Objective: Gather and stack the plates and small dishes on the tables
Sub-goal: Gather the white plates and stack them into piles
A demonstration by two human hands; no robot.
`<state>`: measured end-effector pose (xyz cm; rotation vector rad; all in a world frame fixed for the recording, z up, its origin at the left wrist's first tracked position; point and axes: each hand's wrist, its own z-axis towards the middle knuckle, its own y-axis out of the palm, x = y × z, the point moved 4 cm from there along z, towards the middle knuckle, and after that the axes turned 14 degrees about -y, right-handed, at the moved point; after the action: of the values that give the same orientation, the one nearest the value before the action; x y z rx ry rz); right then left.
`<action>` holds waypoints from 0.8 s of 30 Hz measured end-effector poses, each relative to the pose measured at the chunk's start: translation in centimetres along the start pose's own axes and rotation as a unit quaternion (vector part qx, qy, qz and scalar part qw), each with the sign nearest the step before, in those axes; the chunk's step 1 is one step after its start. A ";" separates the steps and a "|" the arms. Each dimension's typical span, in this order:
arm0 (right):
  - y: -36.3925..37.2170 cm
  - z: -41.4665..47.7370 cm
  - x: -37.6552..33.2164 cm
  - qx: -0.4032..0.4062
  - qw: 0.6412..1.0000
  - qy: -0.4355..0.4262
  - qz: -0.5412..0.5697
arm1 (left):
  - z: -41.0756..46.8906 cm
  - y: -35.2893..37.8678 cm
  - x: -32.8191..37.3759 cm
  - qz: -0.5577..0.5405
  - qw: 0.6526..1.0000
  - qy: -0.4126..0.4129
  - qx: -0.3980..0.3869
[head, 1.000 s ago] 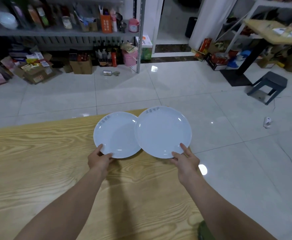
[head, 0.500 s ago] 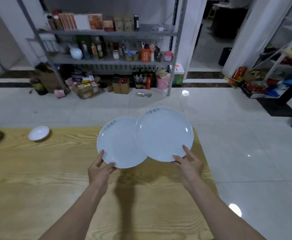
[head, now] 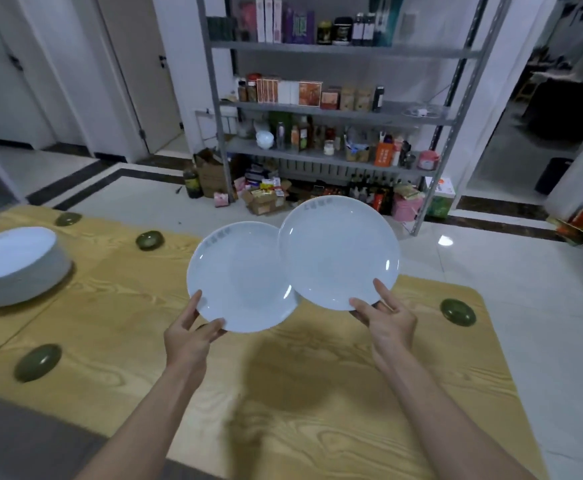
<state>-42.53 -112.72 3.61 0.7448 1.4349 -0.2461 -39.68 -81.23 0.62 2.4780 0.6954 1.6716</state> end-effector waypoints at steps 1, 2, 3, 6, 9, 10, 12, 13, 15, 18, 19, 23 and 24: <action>1.5 -1.4 0.2 -0.011 1.000 -0.004 -0.005 | -0.3 -1.9 0.7 -0.004 1.000 0.003 0.006; 2.9 -2.8 0.5 -0.019 1.000 -0.008 -0.009 | -0.6 -3.9 1.3 -0.009 1.000 0.005 0.012; 4.2 -4.3 0.8 -0.028 1.000 -0.010 -0.011 | -1.1 -5.9 1.9 -0.013 1.000 0.006 0.019; 8.5 -8.5 2.3 -0.064 0.998 -0.006 -0.017 | -2.2 -11.8 3.8 -0.021 0.999 0.016 0.032; 12.7 -12.5 3.8 -0.084 0.996 0.003 -0.018 | -3.1 -17.0 5.7 -0.030 0.998 0.017 0.043; 14.1 -13.6 4.3 -0.088 0.996 0.008 -0.016 | -3.3 -18.7 6.3 -0.034 0.998 0.018 0.048; 16.8 -15.8 5.1 -0.099 0.995 0.018 -0.012 | -3.5 -21.7 7.6 -0.042 0.997 0.017 0.063; 18.2 -16.7 5.4 -0.104 0.994 0.024 -0.011 | -3.5 -23.1 8.1 -0.044 0.997 0.014 0.070; 21.0 -18.2 6.0 -0.115 0.993 0.034 -0.010 | -3.1 -25.8 9.3 -0.053 0.995 0.011 0.083; 25.2 -19.6 7.2 -0.132 0.990 0.047 -0.016 | -2.0 -29.4 11.3 -0.072 0.991 0.021 0.109; 26.7 -19.8 7.7 -0.134 0.990 0.050 -0.017 | -1.4 -30.5 12.0 -0.076 0.990 0.023 0.120; 33.2 -20.0 10.4 -0.140 0.988 0.061 -0.018 | 2.0 -34.9 14.6 -0.078 0.984 0.021 0.156; 35.0 -19.9 11.3 -0.143 0.987 0.065 -0.018 | 3.3 -36.1 15.2 -0.076 0.983 0.020 0.163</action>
<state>-36.59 -71.39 4.71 0.5077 1.5679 -0.0179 -43.91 -42.15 1.38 2.5206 1.2197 1.6701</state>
